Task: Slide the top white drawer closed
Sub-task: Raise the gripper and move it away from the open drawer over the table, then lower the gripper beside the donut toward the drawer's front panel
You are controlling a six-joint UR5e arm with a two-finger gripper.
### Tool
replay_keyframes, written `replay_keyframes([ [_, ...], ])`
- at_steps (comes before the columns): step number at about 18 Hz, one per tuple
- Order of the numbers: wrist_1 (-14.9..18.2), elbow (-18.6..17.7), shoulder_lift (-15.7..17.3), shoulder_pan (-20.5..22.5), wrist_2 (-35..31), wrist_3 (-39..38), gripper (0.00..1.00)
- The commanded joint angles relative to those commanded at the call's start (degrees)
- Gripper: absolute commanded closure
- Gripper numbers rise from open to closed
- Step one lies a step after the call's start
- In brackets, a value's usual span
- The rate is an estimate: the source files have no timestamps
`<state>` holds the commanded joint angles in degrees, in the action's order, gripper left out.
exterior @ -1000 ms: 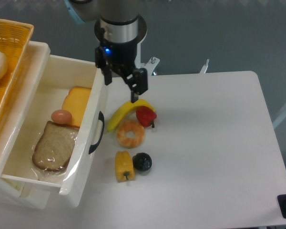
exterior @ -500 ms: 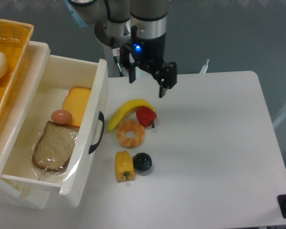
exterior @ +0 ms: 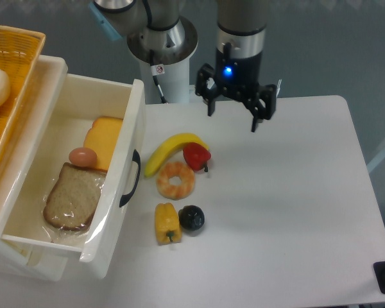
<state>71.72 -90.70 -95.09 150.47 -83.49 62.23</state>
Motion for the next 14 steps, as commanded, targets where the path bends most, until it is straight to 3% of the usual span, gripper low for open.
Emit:
replay_keyframes([
  [5,-0.26,-1.85,-2.98,0.53,-0.44,-1.83,0.0],
  [10,-0.35,0.26,-8.96,0.18,-1.67,-16.67,0.0],
  [14,-0.61,0.35,-11.34,-1.41,-1.41,-24.42,0.0],
])
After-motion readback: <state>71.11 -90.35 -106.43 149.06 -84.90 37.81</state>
